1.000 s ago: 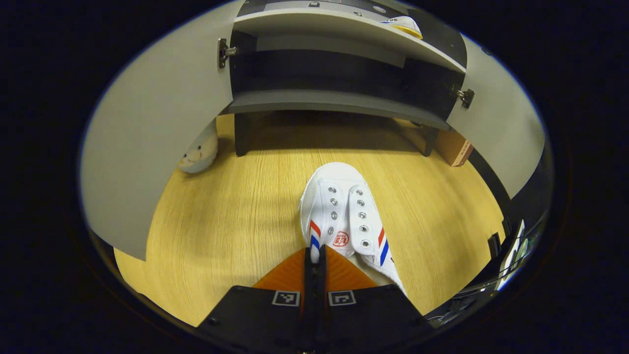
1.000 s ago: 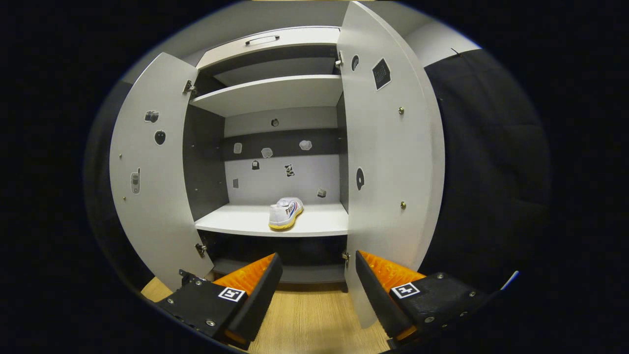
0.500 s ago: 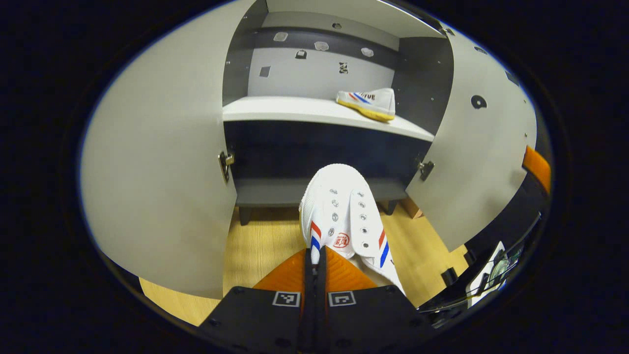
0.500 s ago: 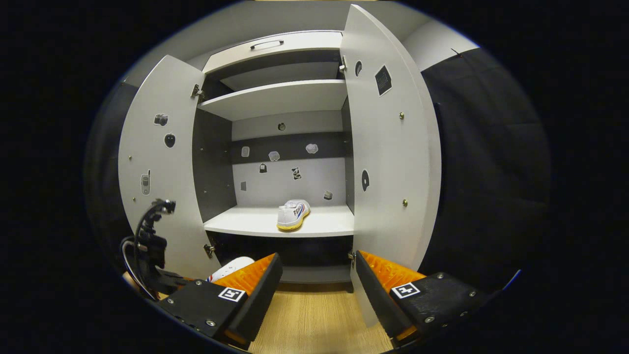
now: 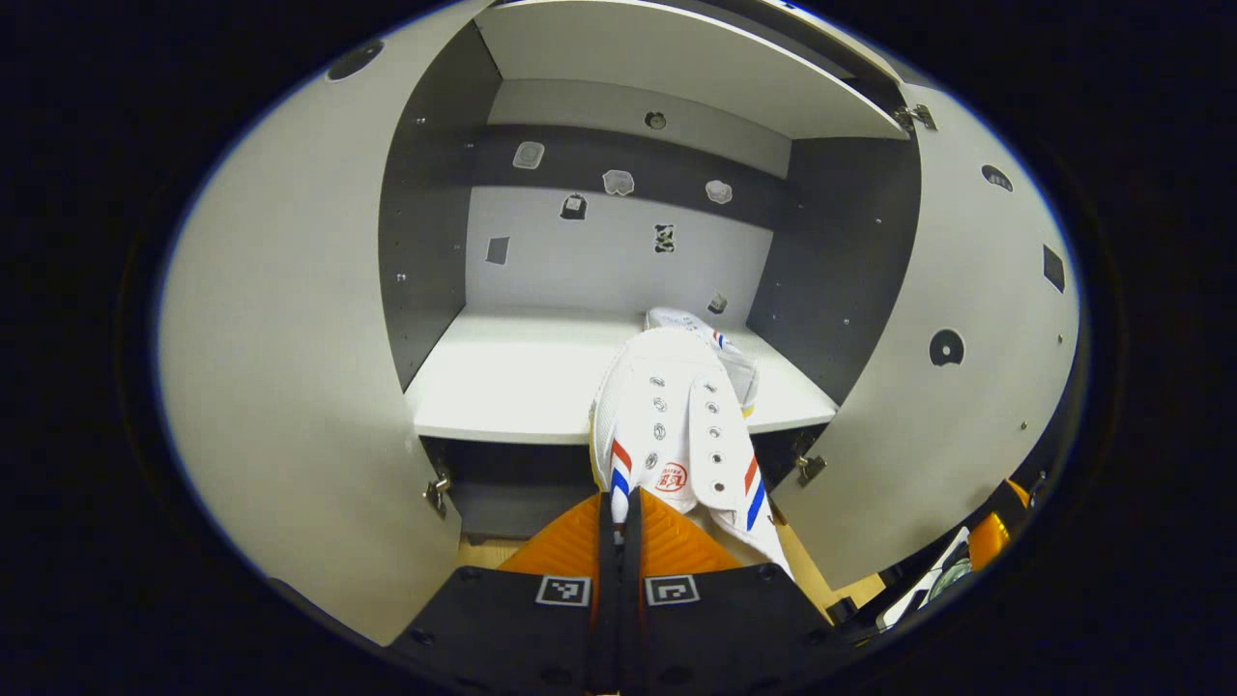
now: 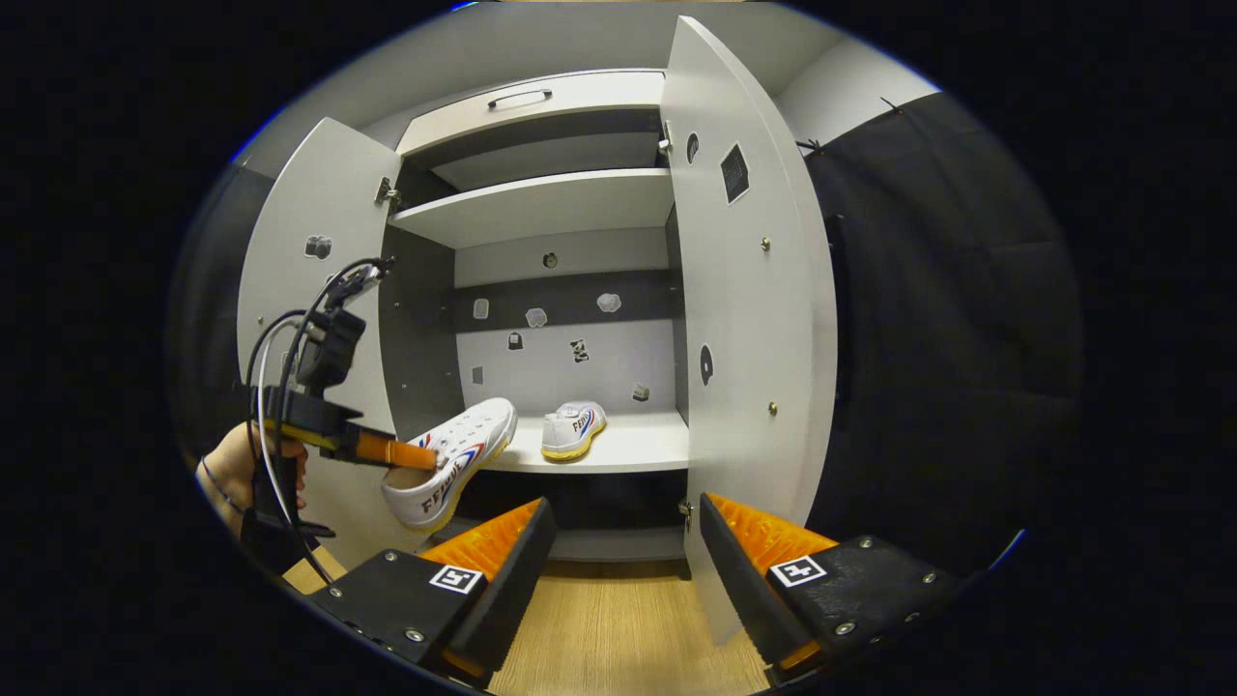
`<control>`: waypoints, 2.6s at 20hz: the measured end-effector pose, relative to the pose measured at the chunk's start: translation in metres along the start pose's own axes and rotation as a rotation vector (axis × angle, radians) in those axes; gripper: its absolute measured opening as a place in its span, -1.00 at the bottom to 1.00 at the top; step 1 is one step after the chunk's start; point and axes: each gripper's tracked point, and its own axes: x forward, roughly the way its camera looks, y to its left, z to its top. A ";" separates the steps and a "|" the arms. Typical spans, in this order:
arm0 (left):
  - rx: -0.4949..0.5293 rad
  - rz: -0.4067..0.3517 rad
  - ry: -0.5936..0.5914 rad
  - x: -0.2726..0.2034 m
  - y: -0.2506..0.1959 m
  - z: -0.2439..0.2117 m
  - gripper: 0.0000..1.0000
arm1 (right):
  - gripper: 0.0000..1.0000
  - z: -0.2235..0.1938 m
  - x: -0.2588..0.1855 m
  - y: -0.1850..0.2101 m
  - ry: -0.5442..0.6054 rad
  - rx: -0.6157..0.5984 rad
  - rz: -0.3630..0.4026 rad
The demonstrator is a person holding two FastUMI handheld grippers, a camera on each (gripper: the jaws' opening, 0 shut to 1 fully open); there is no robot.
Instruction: Grab one shoe with the right hand and put it into the shoe cabinet, grab the other shoe with the left hand and put it into the shoe cabinet; then close the right door with the right hand and the left door with the left hand.
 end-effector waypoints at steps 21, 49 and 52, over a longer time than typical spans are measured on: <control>0.017 0.134 0.133 0.151 0.062 0.058 -0.87 | 0.85 -0.004 0.027 0.000 0.020 0.015 -0.004; 0.135 0.156 -0.482 -0.166 0.019 0.102 0.97 | 0.85 0.001 -0.026 -0.006 -0.025 -0.047 -0.011; 0.146 0.147 -0.504 -0.187 0.014 0.087 0.94 | 0.85 0.003 -0.037 -0.031 -0.036 -0.049 -0.044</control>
